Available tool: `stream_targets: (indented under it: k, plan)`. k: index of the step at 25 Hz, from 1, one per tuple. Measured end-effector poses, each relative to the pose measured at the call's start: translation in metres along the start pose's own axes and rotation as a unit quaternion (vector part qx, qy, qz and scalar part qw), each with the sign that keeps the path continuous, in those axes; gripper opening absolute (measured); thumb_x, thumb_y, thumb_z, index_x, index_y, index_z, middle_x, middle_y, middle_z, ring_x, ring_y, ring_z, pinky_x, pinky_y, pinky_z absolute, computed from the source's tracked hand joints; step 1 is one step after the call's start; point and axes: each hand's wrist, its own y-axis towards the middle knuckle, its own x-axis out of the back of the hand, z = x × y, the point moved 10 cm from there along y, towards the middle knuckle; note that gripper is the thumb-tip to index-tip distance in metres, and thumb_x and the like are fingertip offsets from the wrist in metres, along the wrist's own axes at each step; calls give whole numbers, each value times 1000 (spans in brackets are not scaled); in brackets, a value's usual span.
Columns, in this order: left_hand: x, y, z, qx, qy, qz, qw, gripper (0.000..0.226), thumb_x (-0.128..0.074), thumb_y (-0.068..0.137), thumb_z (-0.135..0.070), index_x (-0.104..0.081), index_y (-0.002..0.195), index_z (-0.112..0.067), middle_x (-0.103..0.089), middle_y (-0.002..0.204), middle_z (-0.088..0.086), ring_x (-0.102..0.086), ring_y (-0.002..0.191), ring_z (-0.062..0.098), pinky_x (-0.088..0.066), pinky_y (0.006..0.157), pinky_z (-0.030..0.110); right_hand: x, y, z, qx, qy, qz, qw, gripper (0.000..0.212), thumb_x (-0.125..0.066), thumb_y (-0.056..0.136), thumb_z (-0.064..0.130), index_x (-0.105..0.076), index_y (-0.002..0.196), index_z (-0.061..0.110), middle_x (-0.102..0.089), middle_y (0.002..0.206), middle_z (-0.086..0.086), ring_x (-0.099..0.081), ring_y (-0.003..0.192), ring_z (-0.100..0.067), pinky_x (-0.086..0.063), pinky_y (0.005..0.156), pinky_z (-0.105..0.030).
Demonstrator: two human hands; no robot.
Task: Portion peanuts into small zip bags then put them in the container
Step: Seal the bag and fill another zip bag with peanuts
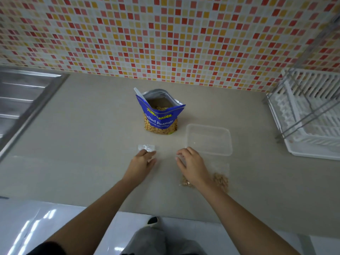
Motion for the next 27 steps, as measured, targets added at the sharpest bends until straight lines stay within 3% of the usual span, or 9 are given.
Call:
stream_targets:
  k: [4,9,13,17,20,22,25,27]
  plan:
    - [24,22,43,21,29,-12,999,32,-64,79,-3,-64,111,-3,-62,99,21,-62,87,37,-47,81,34,-54,35,29,-2,12,78,997,31,-57,84,19,-62,110,4,-61,103,-17,-60,97,-34,-46,85,-36]
    - [10,40,50,-47,51,41,997,39,-64,78,-5,-60,117,-7,-62,116,15,-56,101,36,-40,93,34,-99,51,32,-49,-4,150,987,59,-66,81,23,-44,132,6,-47,126,-14,-45,119,-28,-31,103,-31]
    - [9,47,50,-65,46,59,995,28,-65,77,-11,-62,105,-8,-62,108,11,-55,97,33,-46,89,40,-97,53,27,-62,13,114,991,50,-72,74,21,-55,120,7,-50,117,-14,-49,112,-29,-36,97,-32]
    - [9,44,49,-36,101,66,992,37,-61,80,-22,-53,115,-17,-58,114,1,-47,111,24,-34,84,35,-90,48,31,-52,33,94,994,35,-75,69,15,-61,100,6,-53,106,-13,-53,101,-27,-37,89,-29]
    - [15,52,34,-100,151,38,983,20,-55,76,-28,-62,93,-22,-64,92,-1,-58,95,25,-30,69,33,-92,54,28,-51,25,111,992,24,-73,72,16,-62,91,6,-56,100,-13,-54,95,-28,-40,86,-32]
    - [44,50,13,-190,168,-9,967,19,-45,75,-36,-61,79,-25,-63,78,-5,-61,79,23,-31,62,32,-68,55,43,-50,19,40,998,13,-68,75,14,-65,86,8,-60,93,-12,-57,91,-29,-44,81,-32]
    - [63,54,-5,-200,21,41,979,13,-53,81,-28,-62,78,-18,-62,77,-3,-57,72,10,-41,65,26,-49,52,36,-109,190,-3,976,8,-64,81,9,-61,84,16,-65,86,-4,-61,82,-10,-45,76,-20]
    - [75,53,-4,-140,-97,55,984,5,-63,81,-14,-64,76,-12,-62,69,-8,-56,65,4,-41,62,13,-49,38,39,-167,337,7,927,19,-66,83,10,-53,89,22,-64,82,2,-59,71,3,-45,69,-12]
